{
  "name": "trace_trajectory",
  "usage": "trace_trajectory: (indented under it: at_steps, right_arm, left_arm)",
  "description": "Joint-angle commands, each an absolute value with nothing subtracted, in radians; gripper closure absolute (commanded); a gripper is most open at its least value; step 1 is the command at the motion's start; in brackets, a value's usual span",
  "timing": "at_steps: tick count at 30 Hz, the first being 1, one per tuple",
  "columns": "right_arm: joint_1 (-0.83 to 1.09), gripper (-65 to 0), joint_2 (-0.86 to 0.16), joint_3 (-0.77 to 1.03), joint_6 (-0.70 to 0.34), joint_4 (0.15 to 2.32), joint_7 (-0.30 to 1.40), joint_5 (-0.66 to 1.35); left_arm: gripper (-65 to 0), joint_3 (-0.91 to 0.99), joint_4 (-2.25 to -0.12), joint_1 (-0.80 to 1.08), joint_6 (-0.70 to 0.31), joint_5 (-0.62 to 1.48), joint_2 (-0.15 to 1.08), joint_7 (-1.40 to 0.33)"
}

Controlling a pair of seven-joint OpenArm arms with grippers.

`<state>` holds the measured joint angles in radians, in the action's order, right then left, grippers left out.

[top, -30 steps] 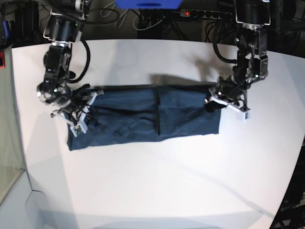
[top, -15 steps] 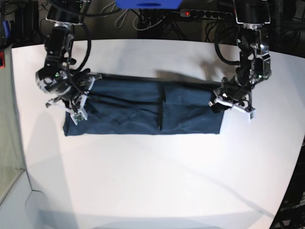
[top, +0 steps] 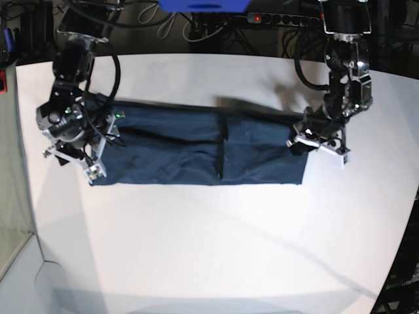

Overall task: Layout the t-shirt on the table in an organized manner, then fold the t-shirt properly
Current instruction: 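Hold the folded strip with both grippers and straighten its edges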

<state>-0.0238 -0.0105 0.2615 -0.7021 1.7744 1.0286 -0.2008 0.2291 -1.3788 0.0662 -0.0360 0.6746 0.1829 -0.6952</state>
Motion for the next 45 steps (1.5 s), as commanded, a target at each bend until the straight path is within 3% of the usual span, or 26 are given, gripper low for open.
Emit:
trace_trajectory:
  at_steps: [1, 13, 25, 27, 29, 34, 45]
  right_arm:
    - [-0.041, -46.2, -0.012, 0.265, -0.698, 1.791, 1.017, -0.191]
    - [-0.205, -49.2, -0.008, 0.403, -0.698, 1.488, 1.017, -0.191]
    - [-0.211, -48.1, 0.018, 0.585, -0.698, 1.256, 1.013, -0.186]
    - [-0.209, -43.0, 0.027, 0.591, -0.698, 1.225, 1.006, -0.154]
    - [-0.205, -33.4, 0.025, 0.581, -0.698, 1.207, 1.006, -0.108]
    - [-0.185, 0.0, 0.027, 0.530, -0.698, 1.211, 1.017, -0.088]
    - [-0.173, 0.0, 0.042, 0.493, -0.698, 1.372, 1.017, -0.084]
  left_arm:
    - [-18.9, 0.231, -1.377, 0.068, 0.001, 0.645, 0.193, -0.722]
    - [-18.9, 0.231, -1.379, 0.073, 0.001, 0.647, 0.193, -0.722]
    - [-18.9, 0.231, -1.379, 0.081, 0.001, 0.647, 0.173, -0.723]
    - [-18.9, 0.231, -1.379, 0.081, 0.001, 0.647, 0.173, -0.723]
    - [-18.9, 0.231, -1.379, 0.081, 0.001, 0.647, 0.173, -0.723]
    - [-18.9, 0.231, -1.379, 0.079, 0.001, 0.647, 0.173, -0.722]
    - [-19.0, 0.242, -1.495, 0.071, 0.001, 0.648, 0.151, -0.716]
